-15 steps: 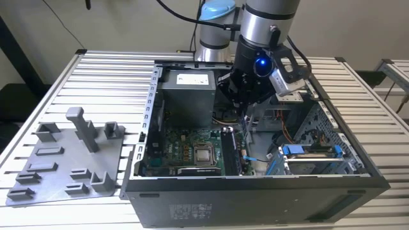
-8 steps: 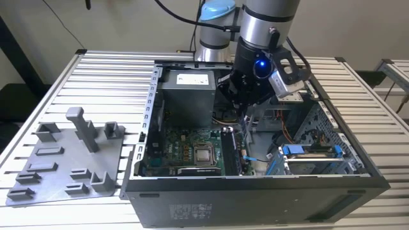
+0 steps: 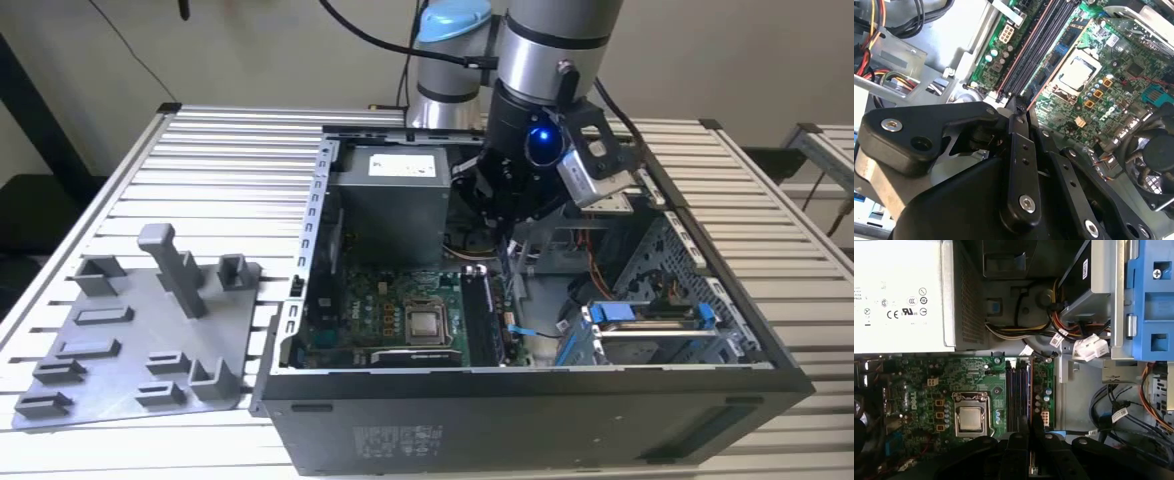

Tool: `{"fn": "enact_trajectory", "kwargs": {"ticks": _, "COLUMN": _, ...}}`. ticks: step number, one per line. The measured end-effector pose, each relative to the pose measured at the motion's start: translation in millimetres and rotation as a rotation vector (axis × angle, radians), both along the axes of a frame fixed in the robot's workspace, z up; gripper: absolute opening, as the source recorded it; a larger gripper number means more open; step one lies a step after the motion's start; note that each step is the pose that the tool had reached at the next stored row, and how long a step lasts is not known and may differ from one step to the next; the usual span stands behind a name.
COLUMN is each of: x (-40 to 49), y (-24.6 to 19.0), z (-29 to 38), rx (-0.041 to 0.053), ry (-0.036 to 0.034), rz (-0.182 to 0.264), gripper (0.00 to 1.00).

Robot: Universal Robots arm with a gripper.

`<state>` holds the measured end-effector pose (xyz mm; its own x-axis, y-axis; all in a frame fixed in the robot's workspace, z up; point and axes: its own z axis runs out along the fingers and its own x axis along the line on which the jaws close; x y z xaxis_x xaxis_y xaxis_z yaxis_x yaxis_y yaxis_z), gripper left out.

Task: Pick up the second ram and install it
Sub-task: 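Insert the second ram into the second slot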

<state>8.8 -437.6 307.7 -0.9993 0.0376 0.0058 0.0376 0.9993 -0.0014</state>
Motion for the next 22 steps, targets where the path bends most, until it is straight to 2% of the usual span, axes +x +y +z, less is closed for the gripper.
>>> {"fn": "enact_trajectory", "kwargs": {"ticks": 9, "x": -6.8, "y": 0.0, "z": -12.1, "rx": 0.0000, "ry": 0.0000, "rz": 0.000, "gripper": 0.14}}
{"fn": "enact_trajectory", "kwargs": {"ticks": 17, "x": -6.9, "y": -0.1, "z": -25.4, "rx": 0.0000, "ry": 0.0000, "rz": -0.002, "gripper": 0.14}}
{"fn": "enact_trajectory", "kwargs": {"ticks": 19, "x": -6.9, "y": -1.7, "z": -26.5, "rx": -0.0003, "ry": 0.0009, "rz": -0.003, "gripper": 0.14}}
{"fn": "enact_trajectory", "kwargs": {"ticks": 22, "x": -6.9, "y": -1.8, "z": -31.5, "rx": -0.0001, "ry": 0.0016, "rz": -0.004, "gripper": 0.14}}
